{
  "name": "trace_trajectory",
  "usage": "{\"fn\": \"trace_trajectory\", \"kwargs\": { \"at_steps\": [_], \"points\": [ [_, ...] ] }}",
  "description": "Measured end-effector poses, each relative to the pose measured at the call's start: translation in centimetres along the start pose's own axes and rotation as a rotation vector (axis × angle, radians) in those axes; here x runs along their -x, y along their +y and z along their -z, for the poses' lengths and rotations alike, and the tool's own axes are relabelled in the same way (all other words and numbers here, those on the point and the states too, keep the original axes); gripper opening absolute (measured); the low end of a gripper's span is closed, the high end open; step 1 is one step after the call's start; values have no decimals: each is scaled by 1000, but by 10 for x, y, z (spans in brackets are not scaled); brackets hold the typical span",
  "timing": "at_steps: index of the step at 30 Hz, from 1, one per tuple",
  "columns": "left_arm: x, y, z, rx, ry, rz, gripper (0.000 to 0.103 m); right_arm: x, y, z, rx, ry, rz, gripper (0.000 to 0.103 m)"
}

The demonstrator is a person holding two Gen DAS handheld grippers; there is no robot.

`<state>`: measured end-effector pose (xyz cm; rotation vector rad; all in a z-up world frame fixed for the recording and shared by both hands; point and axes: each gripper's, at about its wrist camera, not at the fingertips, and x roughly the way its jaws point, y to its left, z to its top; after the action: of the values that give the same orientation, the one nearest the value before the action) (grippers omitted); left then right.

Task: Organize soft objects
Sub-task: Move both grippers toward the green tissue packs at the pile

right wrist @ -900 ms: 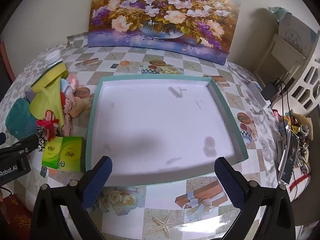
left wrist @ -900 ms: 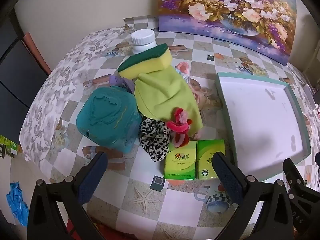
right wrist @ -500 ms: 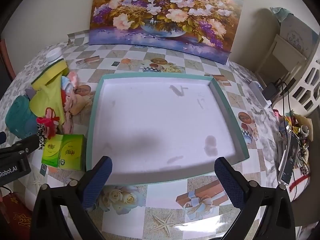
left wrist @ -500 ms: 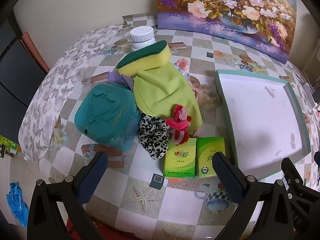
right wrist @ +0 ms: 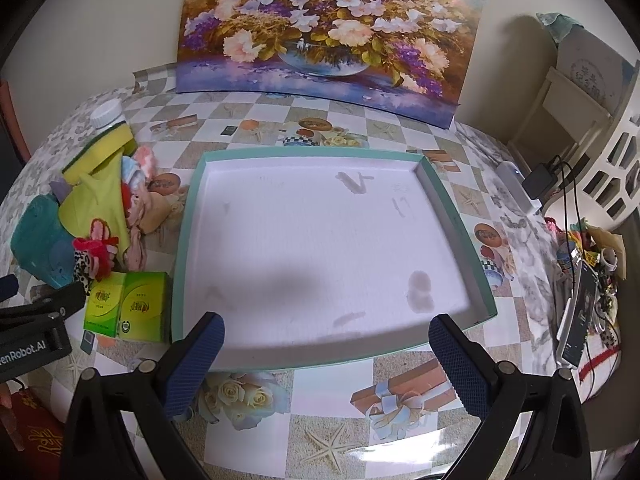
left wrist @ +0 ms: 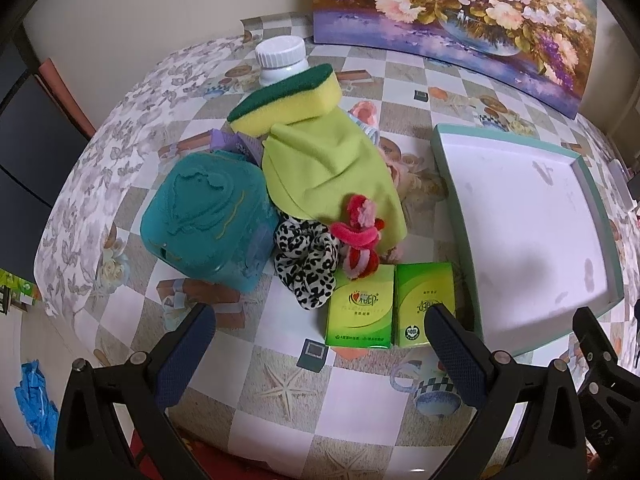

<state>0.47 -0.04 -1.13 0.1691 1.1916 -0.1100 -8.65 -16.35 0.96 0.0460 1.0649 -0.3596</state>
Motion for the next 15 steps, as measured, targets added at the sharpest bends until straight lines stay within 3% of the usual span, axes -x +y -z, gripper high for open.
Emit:
{"fn": "trace_trajectory", "kwargs": {
  "at_steps": [15],
  "points": [
    [-13,3,2,17,71,24,103,1,-1,0,-10,-6,0,103]
  ]
}}
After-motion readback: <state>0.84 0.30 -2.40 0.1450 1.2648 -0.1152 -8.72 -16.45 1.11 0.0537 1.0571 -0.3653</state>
